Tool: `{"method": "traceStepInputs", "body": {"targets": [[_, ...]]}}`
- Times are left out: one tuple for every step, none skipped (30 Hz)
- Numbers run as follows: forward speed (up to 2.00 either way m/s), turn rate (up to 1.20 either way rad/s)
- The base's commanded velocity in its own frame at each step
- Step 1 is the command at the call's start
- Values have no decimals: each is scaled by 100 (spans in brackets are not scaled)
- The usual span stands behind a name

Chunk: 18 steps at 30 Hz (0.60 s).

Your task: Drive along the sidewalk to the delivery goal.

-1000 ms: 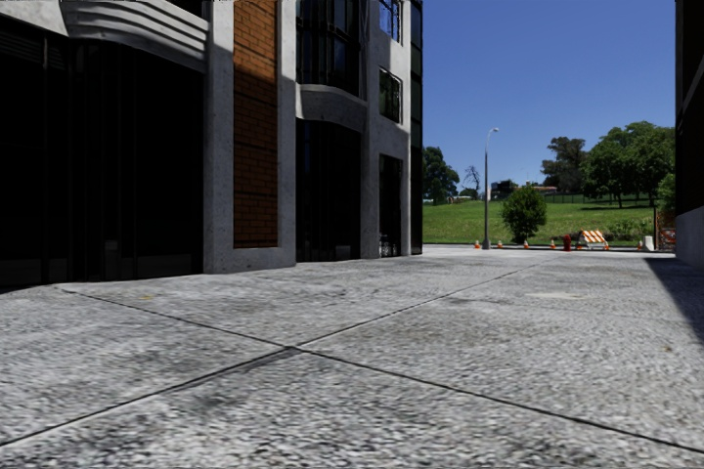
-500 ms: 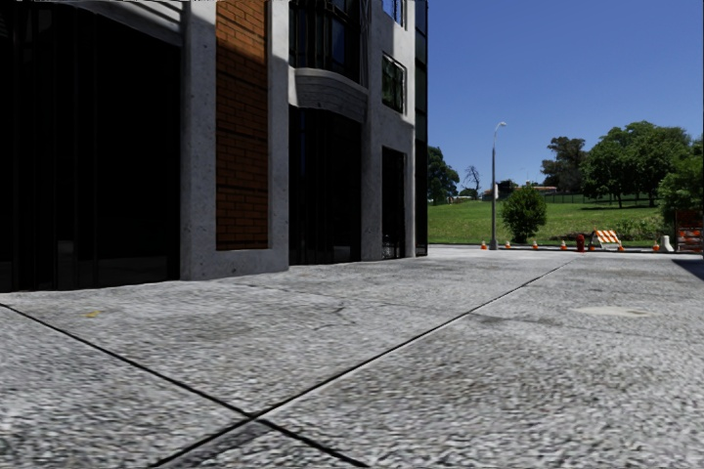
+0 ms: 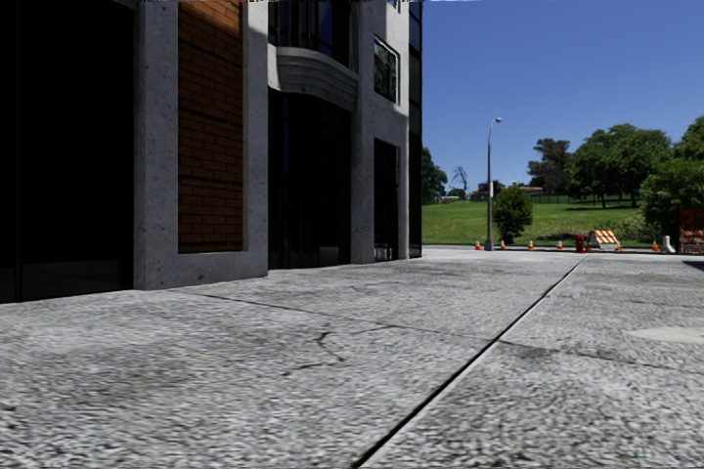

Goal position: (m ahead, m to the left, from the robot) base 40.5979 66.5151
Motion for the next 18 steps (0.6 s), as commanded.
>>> {"method": "traceStepInputs", "body": {"targets": [[200,-120],[200,-120],[200,-120],[200,-120],[200,-109],[200,-61],[200,-46],[200,-38],[200,-33],[200,-28],[200,-22],[200,-12],[200,-1],[200,0],[200,0],[200,0],[200,0],[200,0]]}}
